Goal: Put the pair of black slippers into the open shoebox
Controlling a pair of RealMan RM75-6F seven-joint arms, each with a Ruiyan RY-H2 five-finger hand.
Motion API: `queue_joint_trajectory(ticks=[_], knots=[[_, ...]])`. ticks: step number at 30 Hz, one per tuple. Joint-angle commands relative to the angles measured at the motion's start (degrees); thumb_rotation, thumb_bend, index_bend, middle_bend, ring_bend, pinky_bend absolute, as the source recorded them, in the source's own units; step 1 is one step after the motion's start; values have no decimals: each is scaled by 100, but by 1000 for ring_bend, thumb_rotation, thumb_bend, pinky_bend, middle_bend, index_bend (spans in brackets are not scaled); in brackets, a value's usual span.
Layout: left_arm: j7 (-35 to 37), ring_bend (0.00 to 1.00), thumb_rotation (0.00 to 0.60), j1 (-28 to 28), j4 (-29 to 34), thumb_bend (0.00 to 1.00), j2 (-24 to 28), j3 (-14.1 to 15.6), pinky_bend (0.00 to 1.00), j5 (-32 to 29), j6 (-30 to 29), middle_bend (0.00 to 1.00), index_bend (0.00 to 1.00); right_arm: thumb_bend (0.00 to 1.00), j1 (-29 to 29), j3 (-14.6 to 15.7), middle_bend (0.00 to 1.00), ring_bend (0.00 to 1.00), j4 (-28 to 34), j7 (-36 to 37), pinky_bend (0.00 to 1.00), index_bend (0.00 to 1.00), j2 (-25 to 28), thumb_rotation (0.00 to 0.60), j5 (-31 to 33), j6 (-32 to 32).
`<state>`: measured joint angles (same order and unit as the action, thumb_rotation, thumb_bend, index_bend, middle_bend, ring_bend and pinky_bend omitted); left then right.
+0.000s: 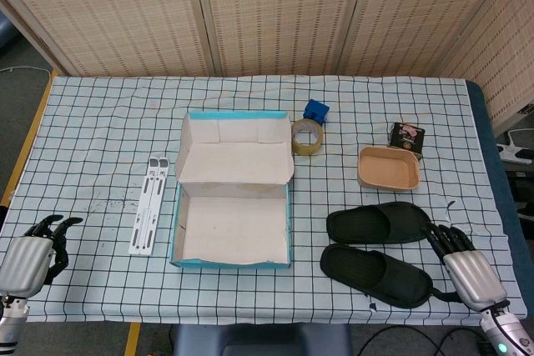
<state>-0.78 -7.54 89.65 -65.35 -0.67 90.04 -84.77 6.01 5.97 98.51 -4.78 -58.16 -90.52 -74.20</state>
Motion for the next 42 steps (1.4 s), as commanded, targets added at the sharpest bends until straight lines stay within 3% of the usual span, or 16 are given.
queue_joint_trajectory(ticks=[1,6,11,18,26,37,40,42], knots=[[4,197,600,-9,2,530,-3,-5,400,11,-8,183,249,40,-7,7,0,0,-9,-31,70,0,-10,600,23,27],[-3,197,600,-7,-5,531,-5,16,400,78,-34,183,249,40,-37,50,0,0,-23,-108,78,0,-50,600,-12,32],[87,196,600,-49,-86,529,-42,-11,400,78,-2,185,250,39,-104,86,51,0,-307,-130,266,29,-397,600,-321,-172],[66,197,600,-137,-136,531,-59,15,403,34,206,186,251,40,91,245,103,0,-613,281,323,43,-653,600,-335,391],[254,197,600,-16,-86,531,-6,-27,402,31,-72,188,251,39,157,300,103,0,-788,335,323,30,-775,600,-446,461],[361,197,600,-16,-52,531,48,-34,403,-27,-24,192,252,39,448,245,102,0,-752,-51,296,0,-932,600,-66,1161],[426,197,600,-9,-57,532,65,-40,403,-36,-34,192,252,33,542,236,99,0,-680,-200,251,0,-969,600,28,1361],[454,197,600,-7,-60,532,75,-47,403,-48,-36,192,252,29,593,233,96,0,-638,-300,138,0,-986,600,68,1455]])
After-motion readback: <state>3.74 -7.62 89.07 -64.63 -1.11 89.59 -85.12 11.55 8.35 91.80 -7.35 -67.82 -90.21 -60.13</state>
